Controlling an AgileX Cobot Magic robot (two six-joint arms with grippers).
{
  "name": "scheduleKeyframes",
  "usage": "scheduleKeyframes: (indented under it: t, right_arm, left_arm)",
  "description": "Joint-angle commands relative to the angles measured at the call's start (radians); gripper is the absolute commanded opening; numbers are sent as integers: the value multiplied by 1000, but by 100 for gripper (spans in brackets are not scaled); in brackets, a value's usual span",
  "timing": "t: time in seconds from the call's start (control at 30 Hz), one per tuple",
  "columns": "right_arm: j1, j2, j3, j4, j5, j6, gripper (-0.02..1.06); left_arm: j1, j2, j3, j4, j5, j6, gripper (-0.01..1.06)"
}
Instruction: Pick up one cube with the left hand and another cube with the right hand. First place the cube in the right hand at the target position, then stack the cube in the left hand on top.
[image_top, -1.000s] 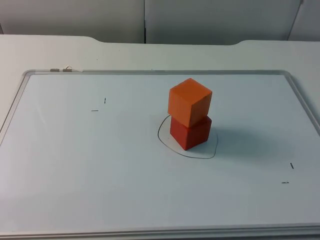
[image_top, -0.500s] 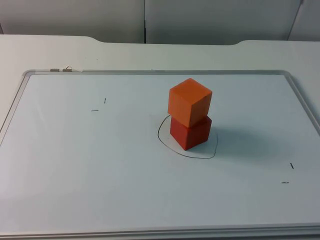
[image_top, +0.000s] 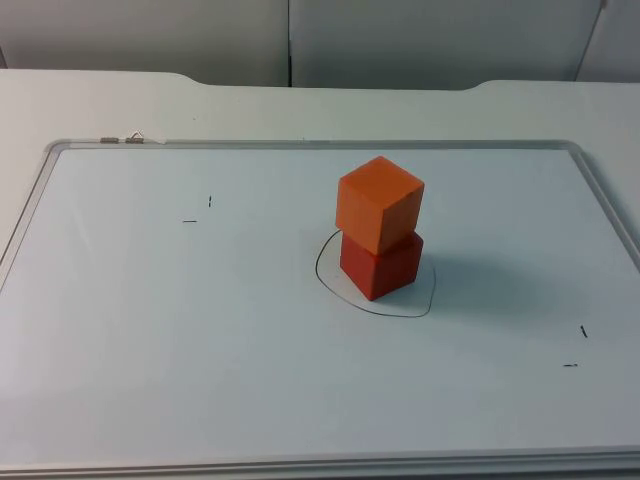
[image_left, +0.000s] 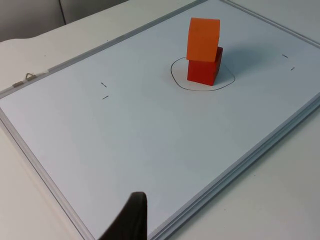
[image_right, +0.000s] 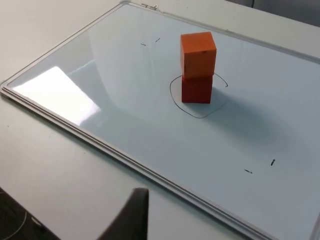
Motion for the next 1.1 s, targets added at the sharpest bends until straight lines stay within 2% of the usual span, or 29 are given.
scheduleKeyframes:
  t: [0.0, 0.53, 0.63, 0.67, 0.8, 0.83, 0.93, 0.97, 1.07]
  right_arm:
    - [1, -3, 8, -6, -14, 0, 105]
    - [-8, -3, 8, -6, -14, 0, 105]
    - [-88, -3, 8, -2, -14, 0, 105]
    - [-88, -3, 8, -2, -14, 0, 105]
    - [-253, -3, 8, -2, -14, 0, 105]
    - [-253, -3, 8, -2, -14, 0, 105]
    - [-379, -3, 8, -2, -14, 0, 105]
    - [-379, -3, 8, -2, -14, 0, 105]
    - [-460, -3, 8, -2, -14, 0, 105]
  left_arm:
    - [-5, -4, 3, -2, -10, -1, 105]
    - [-5, -4, 3, -2, -10, -1, 105]
    - [-5, -4, 3, -2, -10, -1, 105]
    - [-5, -4, 3, -2, -10, -1, 105]
    - [-5, -4, 3, -2, -10, -1, 105]
    - [-5, -4, 3, -2, -10, -1, 105]
    - [-5, -4, 3, -2, -10, -1, 105]
    - [-5, -4, 3, -2, -10, -1, 105]
    - [-5, -4, 3, -2, -10, -1, 105]
